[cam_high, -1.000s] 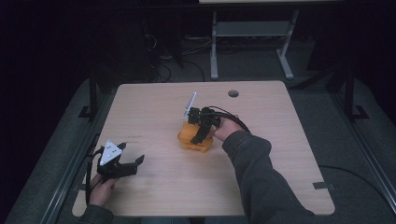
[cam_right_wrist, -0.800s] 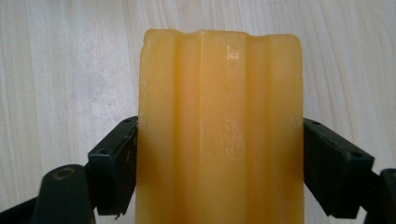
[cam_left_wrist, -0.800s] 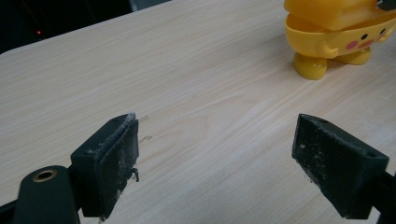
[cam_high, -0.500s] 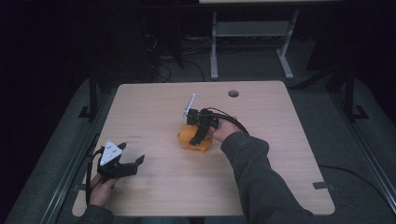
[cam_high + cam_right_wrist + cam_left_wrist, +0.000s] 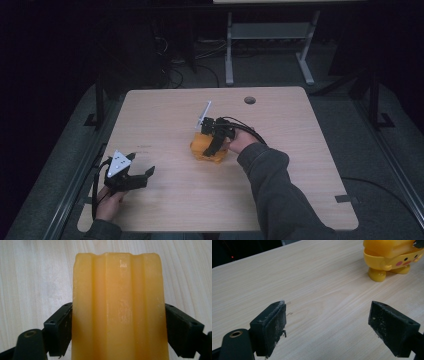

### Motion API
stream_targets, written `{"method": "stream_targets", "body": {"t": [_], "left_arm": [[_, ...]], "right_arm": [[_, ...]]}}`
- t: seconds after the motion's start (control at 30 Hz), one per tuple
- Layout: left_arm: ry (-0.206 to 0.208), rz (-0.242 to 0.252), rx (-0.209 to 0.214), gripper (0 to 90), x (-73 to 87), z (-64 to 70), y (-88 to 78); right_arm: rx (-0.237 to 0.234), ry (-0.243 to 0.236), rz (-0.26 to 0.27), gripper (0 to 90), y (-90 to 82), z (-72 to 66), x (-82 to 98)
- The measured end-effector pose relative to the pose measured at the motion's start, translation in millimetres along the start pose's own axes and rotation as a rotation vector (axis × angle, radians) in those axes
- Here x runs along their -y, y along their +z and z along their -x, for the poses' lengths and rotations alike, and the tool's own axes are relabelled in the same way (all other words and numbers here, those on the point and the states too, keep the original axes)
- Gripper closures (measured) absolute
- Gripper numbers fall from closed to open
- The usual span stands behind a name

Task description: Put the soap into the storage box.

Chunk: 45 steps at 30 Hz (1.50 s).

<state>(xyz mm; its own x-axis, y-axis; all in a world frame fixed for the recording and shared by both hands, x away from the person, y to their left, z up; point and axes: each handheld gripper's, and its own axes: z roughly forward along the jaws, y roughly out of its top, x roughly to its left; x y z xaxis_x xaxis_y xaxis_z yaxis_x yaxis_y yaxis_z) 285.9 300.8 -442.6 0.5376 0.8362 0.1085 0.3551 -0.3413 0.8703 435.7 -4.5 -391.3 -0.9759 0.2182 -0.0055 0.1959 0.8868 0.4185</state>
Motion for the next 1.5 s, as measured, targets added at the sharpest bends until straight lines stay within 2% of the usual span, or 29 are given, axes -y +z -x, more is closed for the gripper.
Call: {"method": "stream_targets", "body": {"t": [0.23,0.27,0.67,0.9,1.07,1.27,1.5], "left_arm": [[0.002,-0.004,0.002,14.0,-0.1,0.1,-0.2],[-0.011,0.009,0.002,14.0,0.0,1.0,0.6],[-0.006,0.001,0.002,14.0,0.0,0.8,0.7],[-0.006,0.001,0.002,14.0,0.0,0.6,0.6],[0.007,-0.012,0.007,14.0,0.0,1.5,0.9],[-0.001,-0.005,0.009,14.0,0.1,1.5,0.9],[0.000,-0.009,0.012,14.0,0.5,2.3,0.9]], "right_arm": [[0.009,0.011,0.019,17.1,-4.6,-2.7,4.4],[0.006,0.016,0.028,17.2,-5.5,-2.9,5.3],[0.026,0.019,0.094,17.9,-19.7,-4.7,15.0],[0.048,0.032,0.106,18.0,-28.6,-5.7,21.2],[0.058,0.038,0.129,19.2,-37.2,-7.2,30.0],[0.083,0.046,0.148,18.8,-44.0,-9.0,39.1],[0.088,0.056,0.175,18.7,-49.5,-12.0,48.6]]}}
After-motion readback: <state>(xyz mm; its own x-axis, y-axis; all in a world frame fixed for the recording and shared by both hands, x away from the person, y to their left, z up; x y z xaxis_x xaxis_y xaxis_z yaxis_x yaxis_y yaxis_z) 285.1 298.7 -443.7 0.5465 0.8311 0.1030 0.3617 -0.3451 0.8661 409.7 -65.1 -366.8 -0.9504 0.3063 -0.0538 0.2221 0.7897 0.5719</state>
